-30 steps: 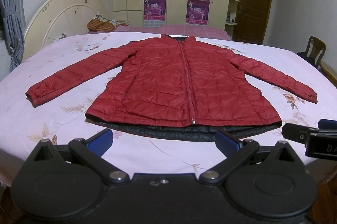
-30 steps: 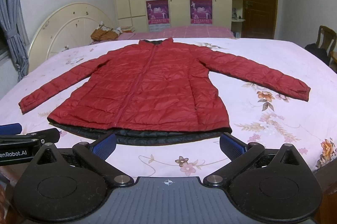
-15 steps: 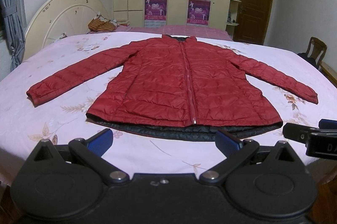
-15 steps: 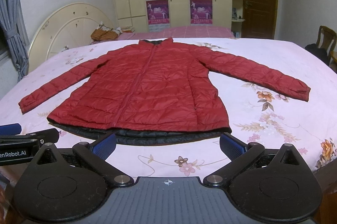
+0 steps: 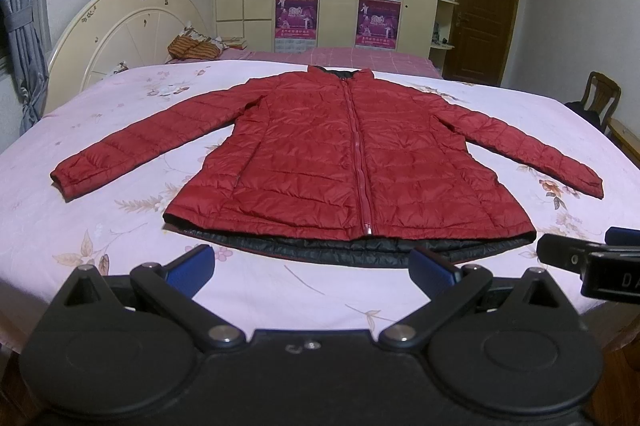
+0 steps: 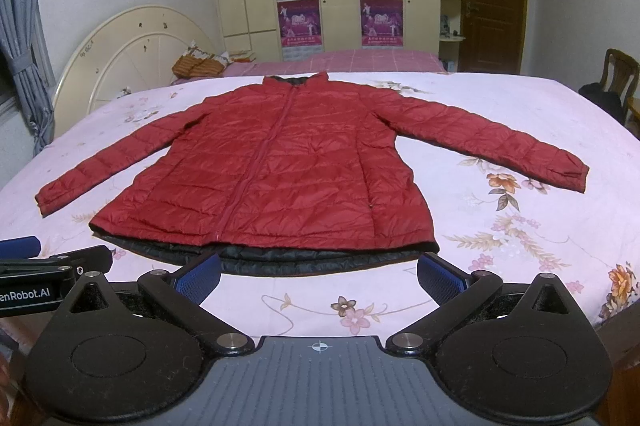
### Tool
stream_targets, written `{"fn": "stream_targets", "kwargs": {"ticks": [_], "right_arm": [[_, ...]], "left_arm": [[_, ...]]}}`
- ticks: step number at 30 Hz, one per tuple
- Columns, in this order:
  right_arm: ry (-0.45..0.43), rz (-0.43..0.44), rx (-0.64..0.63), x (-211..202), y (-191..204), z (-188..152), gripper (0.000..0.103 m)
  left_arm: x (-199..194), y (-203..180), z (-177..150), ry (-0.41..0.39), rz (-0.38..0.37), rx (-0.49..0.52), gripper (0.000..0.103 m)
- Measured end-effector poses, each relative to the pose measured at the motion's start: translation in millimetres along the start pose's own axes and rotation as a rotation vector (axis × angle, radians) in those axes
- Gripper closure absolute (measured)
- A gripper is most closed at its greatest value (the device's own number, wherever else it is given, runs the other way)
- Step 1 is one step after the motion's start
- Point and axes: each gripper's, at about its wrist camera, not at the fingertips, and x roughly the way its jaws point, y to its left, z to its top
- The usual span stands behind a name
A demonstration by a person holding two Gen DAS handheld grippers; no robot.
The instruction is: Fold large clothes
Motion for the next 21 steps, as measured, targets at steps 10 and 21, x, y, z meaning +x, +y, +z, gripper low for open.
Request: {"fn": "stream_targets", "kwargs": {"ticks": [10,21], "right_arm": [[-0.001,-0.002,0.005,-0.8,-1.8,-0.5,0.0],[-0.05,-0.035,0.061,19.3,-25.3,22.9,0.0]], "left_arm": [[0.1,0.3,-0.8,0.001,-0.001,-0.002,0.0],[28.7,3.2,28.1,-0.036,-0.037,0.001,0.0]]}}
